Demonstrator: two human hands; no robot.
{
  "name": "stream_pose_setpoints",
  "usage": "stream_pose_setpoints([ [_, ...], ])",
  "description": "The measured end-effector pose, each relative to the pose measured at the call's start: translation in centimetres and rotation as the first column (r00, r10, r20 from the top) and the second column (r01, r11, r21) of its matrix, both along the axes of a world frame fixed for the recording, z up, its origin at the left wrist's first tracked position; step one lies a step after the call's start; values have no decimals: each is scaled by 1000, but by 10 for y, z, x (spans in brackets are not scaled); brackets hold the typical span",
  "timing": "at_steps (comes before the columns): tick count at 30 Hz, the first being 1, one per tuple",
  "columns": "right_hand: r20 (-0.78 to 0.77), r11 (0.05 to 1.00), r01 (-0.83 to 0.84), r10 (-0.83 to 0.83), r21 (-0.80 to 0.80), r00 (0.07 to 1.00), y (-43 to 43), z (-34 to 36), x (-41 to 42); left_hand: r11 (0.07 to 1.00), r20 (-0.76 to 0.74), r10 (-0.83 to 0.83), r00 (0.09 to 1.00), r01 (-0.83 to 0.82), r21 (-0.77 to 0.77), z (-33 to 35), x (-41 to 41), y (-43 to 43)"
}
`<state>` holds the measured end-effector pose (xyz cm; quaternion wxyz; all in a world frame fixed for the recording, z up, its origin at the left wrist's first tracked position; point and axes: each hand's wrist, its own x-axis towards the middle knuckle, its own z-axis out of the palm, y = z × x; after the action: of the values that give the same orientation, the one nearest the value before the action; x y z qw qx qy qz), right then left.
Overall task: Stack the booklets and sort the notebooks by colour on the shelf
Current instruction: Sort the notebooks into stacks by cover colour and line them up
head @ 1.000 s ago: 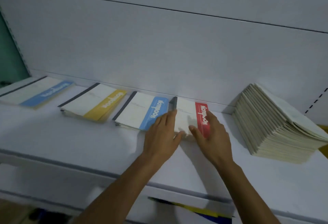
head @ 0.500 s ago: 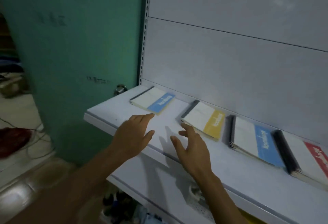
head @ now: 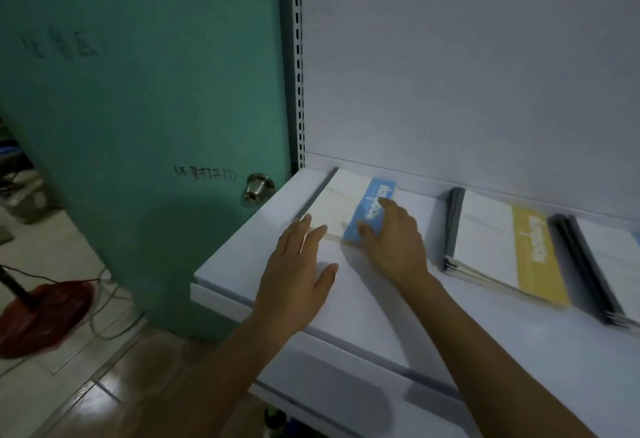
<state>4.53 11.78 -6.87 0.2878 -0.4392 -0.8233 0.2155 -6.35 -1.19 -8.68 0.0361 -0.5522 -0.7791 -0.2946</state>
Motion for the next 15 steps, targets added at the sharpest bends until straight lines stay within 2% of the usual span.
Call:
stream_pose_setpoints([
  [4,71,990,127,-123,-59,990,23,-21,-25,997,11,-19,1000,20,-74,-5,-47,38],
  [9,170,985,172,-174,27,970,28,-33,-28,988,161,69,985,-45,-148,-4,-91,79],
  [12,171,981,192,-194,29,966,29,-31,-28,988,125,87,988,-69,-141,-7,-93,83],
  [15,255,960,275,-279,52,926,26,-33,-29,992,163,99,982,-85,-91,-8,-91,83],
])
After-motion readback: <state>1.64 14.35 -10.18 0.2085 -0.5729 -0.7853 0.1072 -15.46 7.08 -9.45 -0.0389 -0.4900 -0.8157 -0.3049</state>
